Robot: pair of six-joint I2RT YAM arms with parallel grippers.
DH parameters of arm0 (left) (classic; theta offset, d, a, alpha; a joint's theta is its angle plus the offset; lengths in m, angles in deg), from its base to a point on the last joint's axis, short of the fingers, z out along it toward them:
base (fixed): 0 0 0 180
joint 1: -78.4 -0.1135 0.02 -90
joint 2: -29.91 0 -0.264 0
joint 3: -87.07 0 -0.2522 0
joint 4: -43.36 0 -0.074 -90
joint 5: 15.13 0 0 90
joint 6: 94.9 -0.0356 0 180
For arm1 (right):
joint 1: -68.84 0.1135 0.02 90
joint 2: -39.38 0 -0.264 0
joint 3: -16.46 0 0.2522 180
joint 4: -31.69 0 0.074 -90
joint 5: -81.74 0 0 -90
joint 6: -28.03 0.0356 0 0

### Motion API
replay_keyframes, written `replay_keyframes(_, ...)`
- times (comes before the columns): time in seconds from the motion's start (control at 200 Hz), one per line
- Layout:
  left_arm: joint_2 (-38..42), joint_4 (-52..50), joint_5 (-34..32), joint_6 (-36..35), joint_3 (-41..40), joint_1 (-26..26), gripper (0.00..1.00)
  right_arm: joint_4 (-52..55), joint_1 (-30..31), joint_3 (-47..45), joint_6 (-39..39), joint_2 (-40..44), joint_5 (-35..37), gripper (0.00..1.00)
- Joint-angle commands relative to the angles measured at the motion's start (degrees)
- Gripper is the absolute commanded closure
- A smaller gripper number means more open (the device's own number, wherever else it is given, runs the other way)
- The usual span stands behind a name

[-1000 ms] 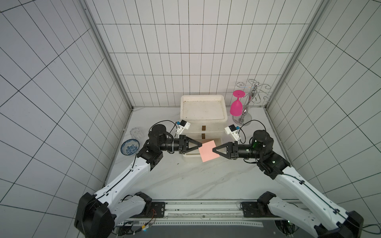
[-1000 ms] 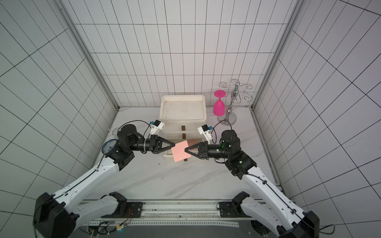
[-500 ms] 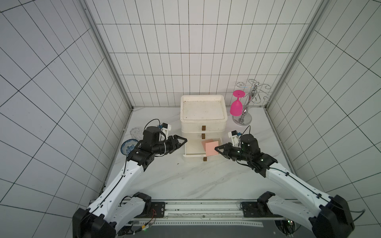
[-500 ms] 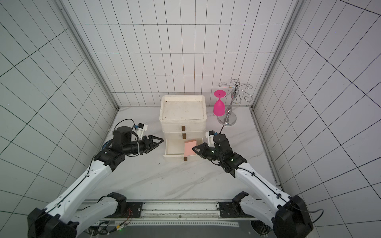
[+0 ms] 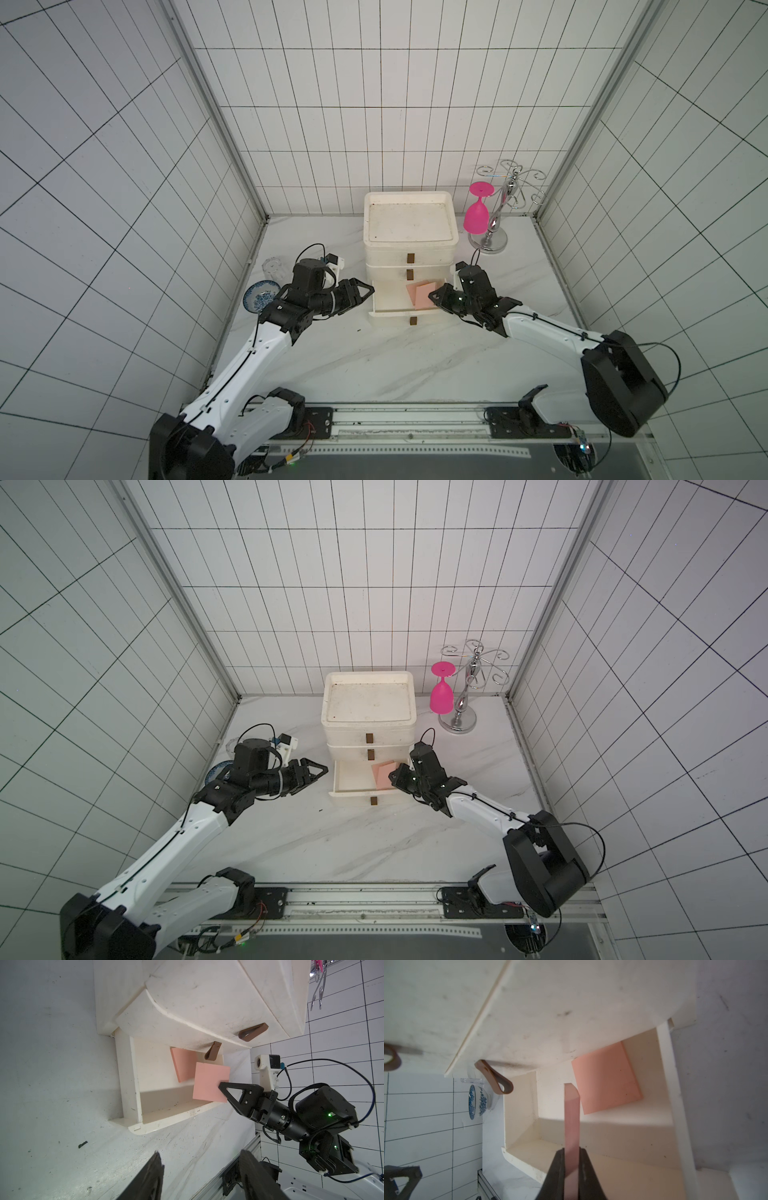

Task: Please put the sticky notes in the drawer by color
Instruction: Place the sticky notes in the drawer.

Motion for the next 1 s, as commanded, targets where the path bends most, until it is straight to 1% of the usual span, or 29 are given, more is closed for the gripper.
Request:
replay_keyframes(0.0, 0.06, -1.03, 0.14, -2.13, 0.92, 0.02, 0.39, 0.86, 0.13, 3.68, -4.50, 0.69, 3.34, 0.63)
replay_keyframes(0.04, 0.22, -1.33, 0.02, -2.44, 1.26, 0.01, 0.39, 2.91, -0.19, 3.58, -5.59, 2.06, 4.65, 0.52)
replay_keyframes(0.07, 0.29, -1.58, -0.06, -2.62, 1.52, 0.02, 0.39, 4.77, -0.51, 3.59, -6.56, 3.24, 5.86, 0.47)
replay_keyframes(0.09, 0.23, -1.78, -0.28, -2.81, 1.75, 0.02, 0.39, 6.16, -0.73, 3.53, -7.20, 4.26, 6.70, 0.44)
replay_keyframes(0.135, 0.23, -2.26, -0.98, -3.16, 2.45, 0.04, 0.39, 9.95, -1.40, 3.44, -8.71, 6.72, 8.12, 0.43)
replay_keyframes(0.235, -0.59, -1.98, -3.52, -3.40, 4.81, 0.02, 0.39, 17.63, -2.01, 3.50, -12.68, 13.46, 10.74, 0.43)
replay_keyframes(0.33, -3.75, -2.76, -5.15, -4.16, 10.39, 0.10, 0.39, 23.78, -1.81, 3.78, -15.54, 18.07, 8.99, 0.45)
replay_keyframes(0.45, -10.62, -4.32, -8.14, -5.62, 20.39, 1.50, 0.39, 27.44, 1.14, 2.13, -17.43, 21.28, 7.52, 0.55)
replay_keyframes(0.52, -15.50, -4.94, -10.93, -6.98, 26.93, 3.54, 0.39, 26.49, 4.77, -0.23, -17.19, 21.78, 8.42, 0.60)
replay_keyframes(0.615, -23.00, -5.85, -14.15, -8.97, 36.18, 6.06, 0.39, 23.96, 9.99, -3.06, -16.11, 20.42, 11.44, 0.63)
replay_keyframes(0.755, -34.74, -8.09, -16.38, -11.37, 49.53, 8.16, 0.40, 18.79, 15.72, -5.43, -13.95, 17.32, 15.49, 0.64)
replay_keyframes(0.874, -43.24, -11.22, -17.04, -13.15, 59.08, 9.67, 0.41, 13.58, 18.28, -7.03, -13.31, 15.16, 19.22, 0.64)
replay_keyframes(0.994, -48.45, -12.77, -18.06, -14.51, 62.76, 10.66, 0.41, 6.67, 18.90, -9.74, -12.05, 14.55, 22.58, 0.64)
